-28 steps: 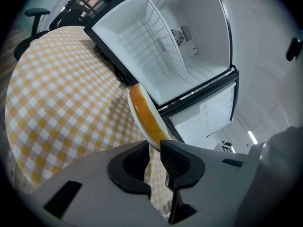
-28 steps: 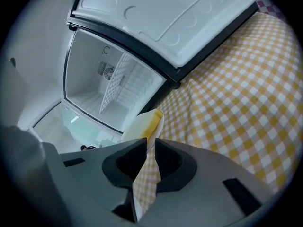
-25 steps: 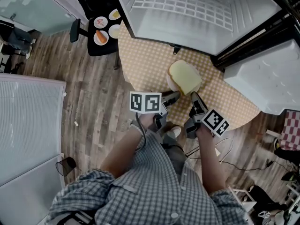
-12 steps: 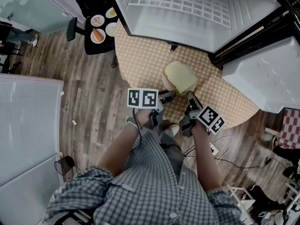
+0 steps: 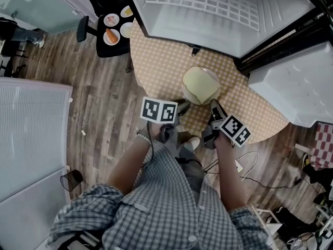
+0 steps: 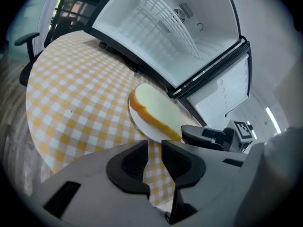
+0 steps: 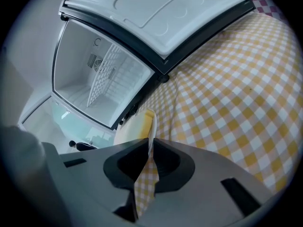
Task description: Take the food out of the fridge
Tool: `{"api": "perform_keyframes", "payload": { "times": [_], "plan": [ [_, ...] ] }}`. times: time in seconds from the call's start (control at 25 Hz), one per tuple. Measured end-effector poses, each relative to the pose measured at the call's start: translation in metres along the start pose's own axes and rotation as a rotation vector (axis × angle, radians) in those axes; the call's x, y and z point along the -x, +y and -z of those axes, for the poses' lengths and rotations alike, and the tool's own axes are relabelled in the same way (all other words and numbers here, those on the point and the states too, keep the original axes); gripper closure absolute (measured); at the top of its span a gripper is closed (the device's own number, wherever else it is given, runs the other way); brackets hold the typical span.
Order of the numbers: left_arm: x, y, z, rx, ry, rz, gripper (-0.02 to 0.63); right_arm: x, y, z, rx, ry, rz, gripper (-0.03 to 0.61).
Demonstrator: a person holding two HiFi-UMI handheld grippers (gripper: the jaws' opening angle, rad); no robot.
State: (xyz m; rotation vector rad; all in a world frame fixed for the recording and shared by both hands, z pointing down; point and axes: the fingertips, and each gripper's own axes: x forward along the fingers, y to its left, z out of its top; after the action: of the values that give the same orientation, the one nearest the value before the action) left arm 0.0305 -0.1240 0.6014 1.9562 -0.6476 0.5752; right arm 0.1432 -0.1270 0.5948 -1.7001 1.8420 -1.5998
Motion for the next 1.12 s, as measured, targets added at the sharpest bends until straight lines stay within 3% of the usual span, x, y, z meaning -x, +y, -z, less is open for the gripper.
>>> {"api": "perform_keyframes", "payload": {
  "times": [0.2,0.56,0.88,1.12],
  "plan": [
    [0.011,0.004,-0.003,-0.070,-0.037,-0.058,0.604,0.000,-0.001,0.002,0.155,0.034,0.056,0.546],
    [0.037,-0.009,-0.016,-0.111,-0.153,-0.082,0.607,0.008,0.002,-0.011,0.375,0.027,0.100,0.548],
    [0.054,-0.041,-0.040,-0.236,-0.215,-0.076,0.607,0.035,0.046,-0.037,0.633,-0.078,0.088,0.561],
    [0.070,-0.055,-0.061,-0.314,-0.260,-0.140,0.607,0.058,0.085,-0.055,0.716,-0.151,0.045,0.564]
  ]
}}
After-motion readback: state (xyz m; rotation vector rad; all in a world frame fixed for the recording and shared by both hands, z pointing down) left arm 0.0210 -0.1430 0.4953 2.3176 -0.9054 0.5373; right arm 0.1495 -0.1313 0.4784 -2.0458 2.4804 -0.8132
